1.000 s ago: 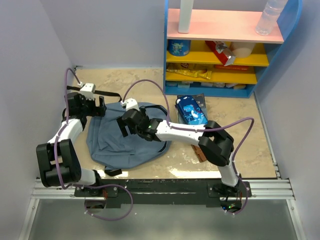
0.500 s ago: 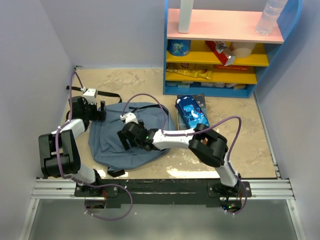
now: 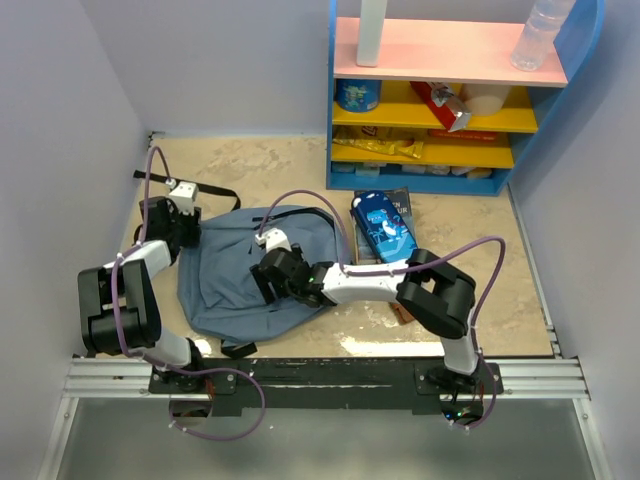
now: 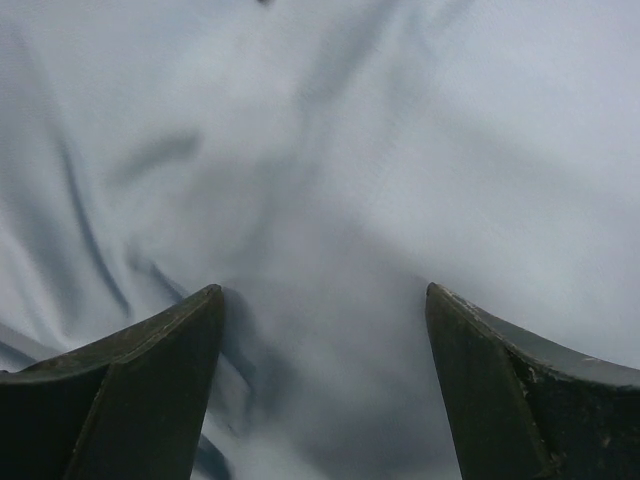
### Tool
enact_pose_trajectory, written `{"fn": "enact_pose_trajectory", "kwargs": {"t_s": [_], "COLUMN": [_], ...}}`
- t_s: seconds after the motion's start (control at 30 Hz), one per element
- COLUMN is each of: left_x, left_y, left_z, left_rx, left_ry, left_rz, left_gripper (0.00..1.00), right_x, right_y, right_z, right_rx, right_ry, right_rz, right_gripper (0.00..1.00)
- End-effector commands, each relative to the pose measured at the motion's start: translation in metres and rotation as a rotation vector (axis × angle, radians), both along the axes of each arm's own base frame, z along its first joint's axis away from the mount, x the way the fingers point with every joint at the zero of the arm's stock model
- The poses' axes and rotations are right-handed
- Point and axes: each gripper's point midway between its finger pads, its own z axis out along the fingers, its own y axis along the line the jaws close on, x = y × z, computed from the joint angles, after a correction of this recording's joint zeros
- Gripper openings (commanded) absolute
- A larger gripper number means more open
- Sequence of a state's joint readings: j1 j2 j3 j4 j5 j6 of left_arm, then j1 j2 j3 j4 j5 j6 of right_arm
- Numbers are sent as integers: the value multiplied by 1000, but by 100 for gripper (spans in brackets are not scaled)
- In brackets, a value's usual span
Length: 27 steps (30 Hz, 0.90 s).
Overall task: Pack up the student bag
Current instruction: Adjust the student bag at the center of the board.
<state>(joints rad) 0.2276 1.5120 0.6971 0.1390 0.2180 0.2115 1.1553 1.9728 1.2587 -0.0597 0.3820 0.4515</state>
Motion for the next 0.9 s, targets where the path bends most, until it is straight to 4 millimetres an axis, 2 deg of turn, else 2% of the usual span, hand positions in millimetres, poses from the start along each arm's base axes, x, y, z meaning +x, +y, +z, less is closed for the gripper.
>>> {"fn": "enact_pose_trajectory", "kwargs": {"t_s": [0.0,0.07,0.17,0.2,0.23,0.3,0.37,0.4,0.43,0.47,0.5,0.53,0.63,0.7,0.83,0.87], "left_x": [-8,-13,-20,-16,-21,-19,-23,-24,-24,-24,-24,-24,-20,-14,3,7], "left_y": [24,28,24,21,12,4,-9,-13,-20,-23,-25,-26,-18,-16,-33,-38], "left_z": [3,2,7,20,20,47,60,76,83,90,98,100,92,80,63,52], "left_rx": [134,163,155,144,106,67,5,-12,-37,-54,-62,-66,-27,-30,-119,-134], "left_ry": [1,11,7,-16,12,-24,-23,-35,-45,-49,-51,-55,-59,-53,-47,-22], "left_rz": [51,52,42,30,0,-11,-44,-56,-82,-89,-94,-104,-84,-81,-139,-148], "left_gripper": [44,37,35,34,34,34,39,42,46,51,58,60,64,65,63,63], "right_x": [2,4,11,14,16,21,25,31,33,34,37,39,38,36,33,31], "right_y": [-26,-30,-36,-35,-34,-23,-12,-1,5,12,23,28,47,55,60,60], "right_z": [11,14,16,18,21,35,43,58,64,65,76,78,79,69,44,41], "right_rx": [-54,-56,-56,-52,-50,-22,0,37,50,61,97,113,163,157,105,97], "right_ry": [-30,-40,-50,-54,-63,-81,-92,-108,-116,-115,-126,-125,-115,-109,-99,-103], "right_rz": [-27,-33,-49,-54,-54,-50,-39,-40,-35,-26,-19,-17,16,26,26,27], "right_gripper": [83,82,81,81,81,81,80,80,80,79,79,78,77,76,74,74]}}
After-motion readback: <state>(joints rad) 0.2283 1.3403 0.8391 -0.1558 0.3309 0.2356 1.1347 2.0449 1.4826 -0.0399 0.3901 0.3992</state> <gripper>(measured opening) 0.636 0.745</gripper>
